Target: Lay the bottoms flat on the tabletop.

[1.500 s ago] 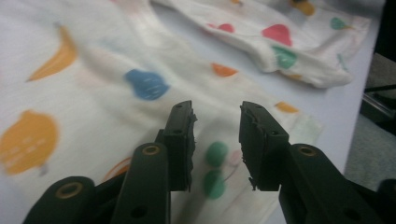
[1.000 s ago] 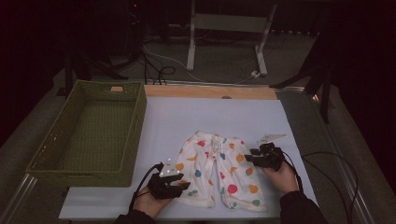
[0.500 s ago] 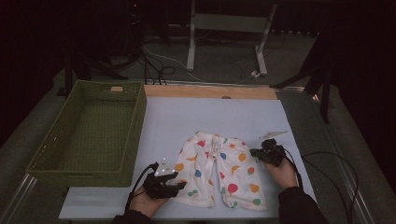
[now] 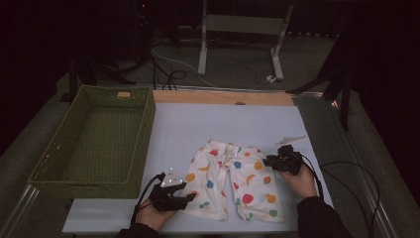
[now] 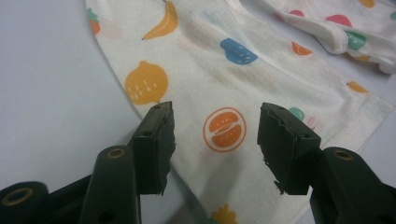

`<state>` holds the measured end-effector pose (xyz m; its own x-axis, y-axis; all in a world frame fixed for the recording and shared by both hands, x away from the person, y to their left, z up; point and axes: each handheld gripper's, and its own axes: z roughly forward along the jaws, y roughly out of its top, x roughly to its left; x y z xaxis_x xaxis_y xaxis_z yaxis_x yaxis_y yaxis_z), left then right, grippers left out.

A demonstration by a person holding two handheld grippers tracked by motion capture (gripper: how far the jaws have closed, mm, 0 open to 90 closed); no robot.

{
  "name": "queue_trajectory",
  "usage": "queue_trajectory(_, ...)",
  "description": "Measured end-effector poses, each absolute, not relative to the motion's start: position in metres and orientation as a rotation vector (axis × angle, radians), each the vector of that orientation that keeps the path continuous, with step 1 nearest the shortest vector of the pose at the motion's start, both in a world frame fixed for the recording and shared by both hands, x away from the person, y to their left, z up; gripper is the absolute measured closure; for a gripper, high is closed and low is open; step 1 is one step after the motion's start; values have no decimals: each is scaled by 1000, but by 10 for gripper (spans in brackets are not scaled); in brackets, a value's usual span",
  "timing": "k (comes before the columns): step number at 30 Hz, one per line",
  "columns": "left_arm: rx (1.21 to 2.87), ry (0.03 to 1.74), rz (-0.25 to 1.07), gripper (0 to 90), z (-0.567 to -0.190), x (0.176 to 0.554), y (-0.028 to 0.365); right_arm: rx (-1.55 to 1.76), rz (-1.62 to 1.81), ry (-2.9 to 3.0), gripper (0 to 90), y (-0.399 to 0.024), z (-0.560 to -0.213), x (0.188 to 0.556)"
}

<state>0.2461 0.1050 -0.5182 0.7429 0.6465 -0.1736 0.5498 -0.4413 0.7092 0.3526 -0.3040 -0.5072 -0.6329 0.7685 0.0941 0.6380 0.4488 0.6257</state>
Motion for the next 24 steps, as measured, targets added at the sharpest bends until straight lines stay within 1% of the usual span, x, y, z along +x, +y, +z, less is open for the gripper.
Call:
queue_trajectory(1,2147,894,158,463,-518,246,105,1225,960,2498,650,-302,-506,353)
queue_trajectory(4,2147,892,156,463,-518,246,105,1216,964,2509,627,-299,-505,354)
queue_trajectory(5,2149,890,157,461,-519,246,106,1217,966,2517,592,-296,-504,356)
queue_trajectory(9,2146,893,152,455,-519,246,107,1206,957,2531,536,-288,-501,360)
queue_trajectory(21,2143,893,146,438,-519,246,109,1147,979,2548,450,-267,-494,369)
queue_trajectory(24,2145,890,147,435,-518,245,109,1148,976,2557,443,-263,-493,370)
